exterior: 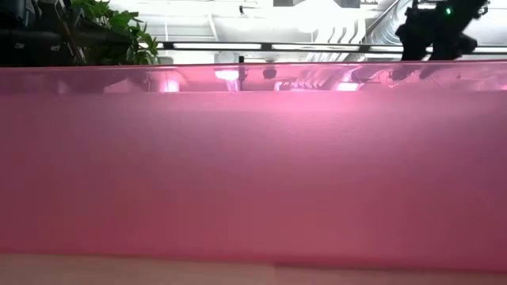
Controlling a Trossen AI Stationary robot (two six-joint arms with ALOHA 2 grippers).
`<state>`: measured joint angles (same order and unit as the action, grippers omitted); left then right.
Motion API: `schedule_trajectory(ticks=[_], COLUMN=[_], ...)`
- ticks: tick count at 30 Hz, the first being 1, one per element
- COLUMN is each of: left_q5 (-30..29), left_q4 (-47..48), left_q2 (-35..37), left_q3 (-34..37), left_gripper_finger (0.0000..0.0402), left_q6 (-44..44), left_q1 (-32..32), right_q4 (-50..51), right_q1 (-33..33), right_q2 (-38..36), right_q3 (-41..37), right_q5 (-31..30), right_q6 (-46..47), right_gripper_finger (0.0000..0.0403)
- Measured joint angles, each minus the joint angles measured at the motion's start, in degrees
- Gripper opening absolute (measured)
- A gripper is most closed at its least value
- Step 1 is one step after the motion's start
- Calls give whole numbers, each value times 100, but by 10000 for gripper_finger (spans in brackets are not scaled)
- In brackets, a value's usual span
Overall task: Pick and place pill bottles into a basket
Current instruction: Put the white pill bottle into the red bin
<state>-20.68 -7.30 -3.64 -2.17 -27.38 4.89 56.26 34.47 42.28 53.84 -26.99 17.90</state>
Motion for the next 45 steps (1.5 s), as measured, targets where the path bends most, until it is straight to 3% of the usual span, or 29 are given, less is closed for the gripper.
schedule_trajectory(ticks=[17, 22, 33, 45], left_q5=[16, 15, 47, 269], left_q4=[-1, 13, 16, 67], left_q2=[0, 0, 0, 0], left_q3=[0, 0, 0, 0], left_gripper_finger=[310, 310, 310, 310], left_q6=[0, 0, -13, -20], left_q1=[0, 0, 0, 0], right_q4=[2216, 3254, 3378, 3374], right_q1=[2131, 2295, 2295, 2289], right_q2=[2216, 2759, 2985, 3155], right_q3=[4297, 5190, 5408, 5399], right_q5=[1517, 1931, 2198, 2094], right_q6=[-1270, -1125, -562, -69], right_gripper_finger=[358, 358, 358, 358])
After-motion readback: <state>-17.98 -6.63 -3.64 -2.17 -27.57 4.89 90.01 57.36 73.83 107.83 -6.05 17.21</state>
